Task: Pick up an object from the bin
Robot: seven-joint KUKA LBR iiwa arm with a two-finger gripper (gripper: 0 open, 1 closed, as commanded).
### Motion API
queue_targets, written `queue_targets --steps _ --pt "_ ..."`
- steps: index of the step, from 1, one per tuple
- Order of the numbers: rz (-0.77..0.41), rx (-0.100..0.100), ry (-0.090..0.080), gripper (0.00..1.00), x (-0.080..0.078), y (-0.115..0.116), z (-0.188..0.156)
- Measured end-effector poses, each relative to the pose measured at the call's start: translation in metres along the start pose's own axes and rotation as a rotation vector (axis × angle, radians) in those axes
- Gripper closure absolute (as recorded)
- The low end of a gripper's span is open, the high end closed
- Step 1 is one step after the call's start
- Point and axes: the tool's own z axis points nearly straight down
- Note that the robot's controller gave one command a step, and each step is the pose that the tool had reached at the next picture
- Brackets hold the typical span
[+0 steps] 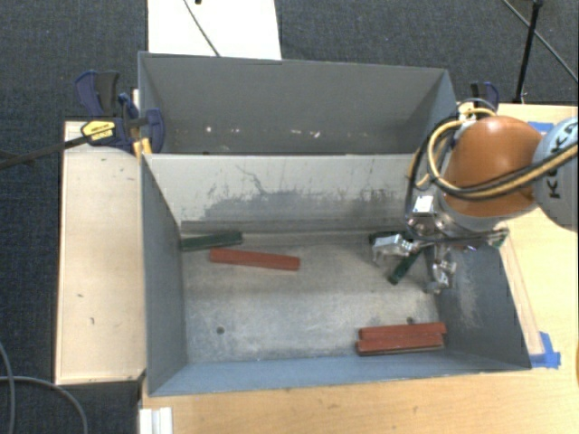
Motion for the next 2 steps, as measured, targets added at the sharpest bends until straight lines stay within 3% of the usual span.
queue_targets --steps 1,2 --pt "0.004 0.003 -0.001 1.00 0.000 -0.001 -0.002" --pt "-0.025 0.012 -0.003 1.00 0.009 0.019 -0.138"
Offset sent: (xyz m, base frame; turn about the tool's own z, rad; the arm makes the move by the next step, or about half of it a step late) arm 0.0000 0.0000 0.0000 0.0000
